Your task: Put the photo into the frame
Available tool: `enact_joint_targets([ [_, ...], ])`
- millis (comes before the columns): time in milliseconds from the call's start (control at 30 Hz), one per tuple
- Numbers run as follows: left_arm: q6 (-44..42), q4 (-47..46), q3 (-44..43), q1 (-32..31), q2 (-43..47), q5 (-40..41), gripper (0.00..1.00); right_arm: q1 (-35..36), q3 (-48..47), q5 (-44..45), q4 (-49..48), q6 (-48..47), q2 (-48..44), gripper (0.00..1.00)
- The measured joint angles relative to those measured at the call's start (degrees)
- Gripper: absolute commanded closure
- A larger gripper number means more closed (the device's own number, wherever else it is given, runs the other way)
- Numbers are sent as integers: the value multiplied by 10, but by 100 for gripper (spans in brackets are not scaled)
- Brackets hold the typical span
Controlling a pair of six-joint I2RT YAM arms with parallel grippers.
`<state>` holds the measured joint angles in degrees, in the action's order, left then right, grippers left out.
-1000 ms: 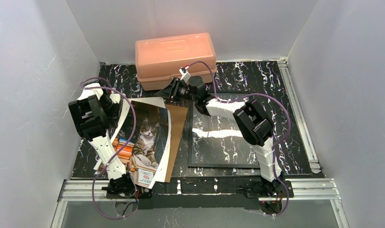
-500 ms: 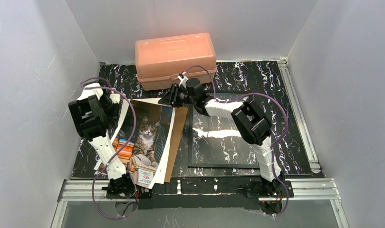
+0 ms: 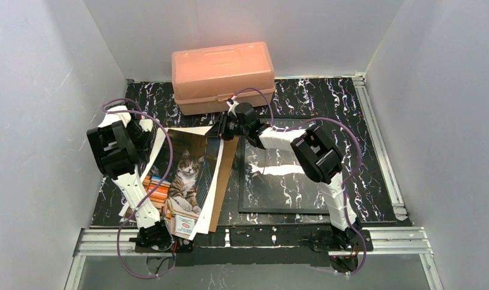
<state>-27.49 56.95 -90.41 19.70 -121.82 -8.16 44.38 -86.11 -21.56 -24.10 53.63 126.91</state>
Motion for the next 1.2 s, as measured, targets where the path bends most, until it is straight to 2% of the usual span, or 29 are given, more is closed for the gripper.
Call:
enact_joint_targets([
  [200, 0, 0, 0, 0, 0, 0, 100, 0, 0, 4, 2, -3, 0, 77],
  [467, 0, 0, 0, 0, 0, 0, 100, -1, -12, 4, 5, 0, -2, 70],
  [567, 0, 0, 0, 0, 0, 0, 100, -1, -22, 4, 3, 2, -2, 79],
  [667, 0, 0, 0, 0, 0, 0, 100, -1, -26, 4, 1, 4, -2, 82],
  [800, 0, 0, 0, 0, 0, 0, 100, -1, -26, 4, 3, 5, -2, 98],
  [933, 0, 0, 0, 0, 0, 0, 100, -1, -26, 10, 6, 1, -2, 99],
  [1067, 0, 2, -2, 0, 1, 0, 89, -1, -29, 25, 31, -22, -9, 99],
  [1133, 3, 6, -5, 0, 1, -14, 80, -1, -40, 34, 51, -39, -15, 99],
  [1200, 5, 9, -10, -1, 1, -28, 76, -1, -61, 41, 73, -60, -22, 99],
])
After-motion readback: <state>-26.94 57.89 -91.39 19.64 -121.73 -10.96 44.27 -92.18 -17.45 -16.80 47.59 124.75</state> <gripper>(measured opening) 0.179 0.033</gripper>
